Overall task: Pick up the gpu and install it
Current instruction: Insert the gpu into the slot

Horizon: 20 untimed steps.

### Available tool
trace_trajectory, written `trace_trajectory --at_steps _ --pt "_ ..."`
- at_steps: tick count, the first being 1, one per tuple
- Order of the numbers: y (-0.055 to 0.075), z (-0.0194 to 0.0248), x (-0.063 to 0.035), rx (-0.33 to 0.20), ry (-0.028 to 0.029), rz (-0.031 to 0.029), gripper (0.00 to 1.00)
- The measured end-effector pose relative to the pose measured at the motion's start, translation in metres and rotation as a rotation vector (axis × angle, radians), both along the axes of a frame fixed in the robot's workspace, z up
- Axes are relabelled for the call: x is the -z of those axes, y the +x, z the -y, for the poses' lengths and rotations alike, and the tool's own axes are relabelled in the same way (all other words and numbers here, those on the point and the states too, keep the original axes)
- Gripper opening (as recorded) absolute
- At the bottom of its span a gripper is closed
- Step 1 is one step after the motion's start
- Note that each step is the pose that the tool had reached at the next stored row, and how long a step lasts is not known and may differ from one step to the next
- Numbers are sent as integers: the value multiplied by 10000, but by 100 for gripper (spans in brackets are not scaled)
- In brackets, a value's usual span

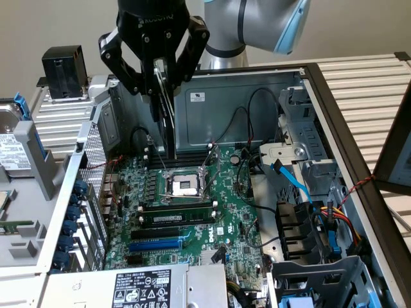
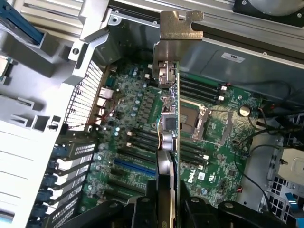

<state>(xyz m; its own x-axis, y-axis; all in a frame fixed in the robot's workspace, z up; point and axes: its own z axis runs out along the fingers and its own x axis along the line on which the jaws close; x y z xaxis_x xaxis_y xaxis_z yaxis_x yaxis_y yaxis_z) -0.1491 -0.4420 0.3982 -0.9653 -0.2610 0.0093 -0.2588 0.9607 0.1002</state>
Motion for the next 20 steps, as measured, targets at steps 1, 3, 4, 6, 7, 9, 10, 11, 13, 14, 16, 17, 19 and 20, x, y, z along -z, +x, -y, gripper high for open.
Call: trace_trajectory --at_steps 1,3,4,6,7,9,10,11,13,14,16,17,19,20 --pt "10 0 1 -89 1 1 28" --pt "33 0 3 -260 0 0 28" --pt "44 0 3 -347 0 1 28" --pt "67 0 3 -500 -1 0 28" --pt "78 0 3 -579 -3 0 28" --pt "99 0 3 -753 -3 0 28" --pt "106 0 4 -843 -3 0 28" --pt "110 1 4 -959 -2 1 28" --pt "111 0 6 -1276 -3 1 28" --pt "112 0 10 -1447 -4 1 28" --pt "113 0 23 -1808 -11 0 28" --pt "113 0 31 -1985 -15 1 28" --pt "113 0 47 -2341 -21 1 28" --pt "113 0 56 -2527 -24 1 28"
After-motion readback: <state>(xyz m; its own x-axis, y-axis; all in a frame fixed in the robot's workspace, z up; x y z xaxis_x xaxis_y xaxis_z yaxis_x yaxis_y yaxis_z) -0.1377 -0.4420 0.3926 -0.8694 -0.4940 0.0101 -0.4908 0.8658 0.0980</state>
